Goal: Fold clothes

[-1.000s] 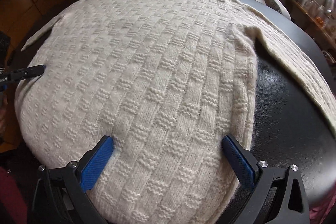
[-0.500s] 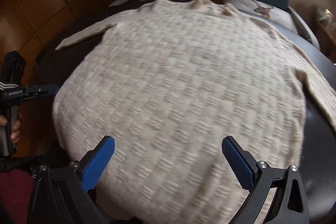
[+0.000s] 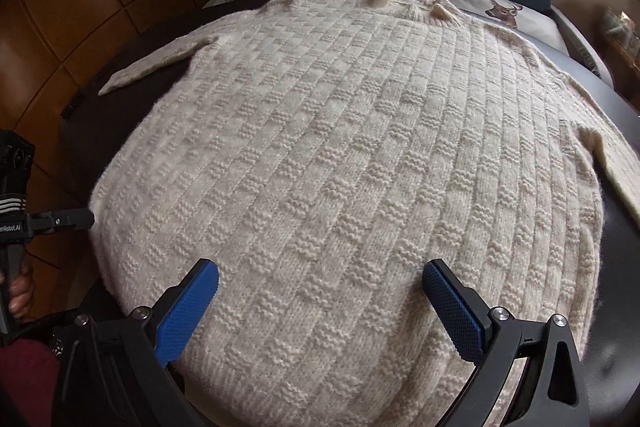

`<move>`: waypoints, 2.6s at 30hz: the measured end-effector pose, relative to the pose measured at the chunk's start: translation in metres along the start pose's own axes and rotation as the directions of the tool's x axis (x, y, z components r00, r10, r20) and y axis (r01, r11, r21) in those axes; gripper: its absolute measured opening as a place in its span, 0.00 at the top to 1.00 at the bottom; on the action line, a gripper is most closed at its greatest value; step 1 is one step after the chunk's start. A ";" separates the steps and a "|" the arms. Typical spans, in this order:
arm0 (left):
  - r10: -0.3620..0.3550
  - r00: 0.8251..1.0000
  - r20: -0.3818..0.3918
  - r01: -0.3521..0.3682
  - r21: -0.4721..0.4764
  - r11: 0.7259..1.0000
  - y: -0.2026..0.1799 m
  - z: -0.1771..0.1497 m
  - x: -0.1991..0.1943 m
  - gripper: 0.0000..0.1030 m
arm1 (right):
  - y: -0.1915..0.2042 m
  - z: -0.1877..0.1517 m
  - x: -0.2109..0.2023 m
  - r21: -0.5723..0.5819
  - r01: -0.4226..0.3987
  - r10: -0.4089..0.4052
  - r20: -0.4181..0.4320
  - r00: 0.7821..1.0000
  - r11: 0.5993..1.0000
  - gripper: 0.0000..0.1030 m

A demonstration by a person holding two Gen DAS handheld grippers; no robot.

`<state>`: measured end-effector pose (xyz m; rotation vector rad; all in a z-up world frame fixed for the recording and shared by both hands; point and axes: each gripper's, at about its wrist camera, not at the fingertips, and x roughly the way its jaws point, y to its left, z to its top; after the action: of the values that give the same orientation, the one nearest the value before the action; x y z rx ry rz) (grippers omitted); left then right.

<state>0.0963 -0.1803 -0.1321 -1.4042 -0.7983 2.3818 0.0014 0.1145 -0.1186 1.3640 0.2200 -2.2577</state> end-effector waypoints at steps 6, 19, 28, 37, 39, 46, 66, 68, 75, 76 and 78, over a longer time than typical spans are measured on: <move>0.128 0.991 -0.024 -0.125 0.092 0.988 -0.011 0.002 -0.013 0.96 | -0.008 -0.008 0.003 -0.016 0.085 -0.086 -0.039 0.996 0.996 0.00; 0.166 0.986 -0.025 -0.165 0.007 0.986 0.005 0.000 0.003 0.93 | -0.017 -0.010 0.003 0.004 0.078 -0.078 0.003 0.997 0.997 0.00; 0.040 0.995 0.092 -0.044 0.038 0.998 -0.028 0.049 0.009 0.88 | -0.014 -0.015 -0.001 0.015 0.081 -0.081 0.024 0.996 0.997 0.00; 0.212 0.973 -0.088 -0.195 0.177 0.965 -0.038 0.074 0.084 0.89 | -0.013 -0.014 -0.001 0.011 0.076 -0.076 0.018 0.997 0.997 0.00; 0.158 0.980 -0.118 -0.145 0.110 0.983 -0.032 0.084 0.080 0.92 | -0.014 -0.014 -0.002 0.007 0.070 -0.070 0.017 0.997 0.998 0.00; -0.029 0.999 -0.034 0.030 0.033 0.999 -0.024 0.152 0.067 0.88 | -0.029 0.009 -0.014 0.088 -0.115 0.113 0.029 0.993 0.989 0.00; 0.038 0.999 0.039 -0.050 0.373 0.927 -0.085 0.298 0.233 0.86 | -0.159 0.328 0.153 0.481 -0.620 0.602 0.216 0.769 0.620 0.00; 0.024 1.000 0.018 -0.029 0.346 0.938 -0.074 0.296 0.241 0.86 | -0.151 0.339 0.170 0.481 -0.630 0.628 0.192 0.754 0.609 0.00; -0.003 1.000 0.007 0.001 0.290 0.957 -0.060 0.293 0.243 0.87 | -0.126 0.369 0.216 0.492 -0.749 0.739 0.273 0.616 0.444 0.00; -0.002 1.000 0.007 0.000 0.290 0.957 -0.061 0.293 0.244 0.87 | -0.125 0.371 0.216 0.492 -0.745 0.734 0.270 0.623 0.452 0.00; 0.003 1.000 0.000 -0.003 0.286 0.958 -0.061 0.295 0.243 0.87 | -0.124 0.374 0.213 0.490 -0.726 0.719 0.252 0.647 0.482 0.00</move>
<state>-0.2835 -0.1088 -0.1594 -1.2875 -0.4274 2.3822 -0.4345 0.0120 -0.1339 1.3294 -0.9540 -1.5965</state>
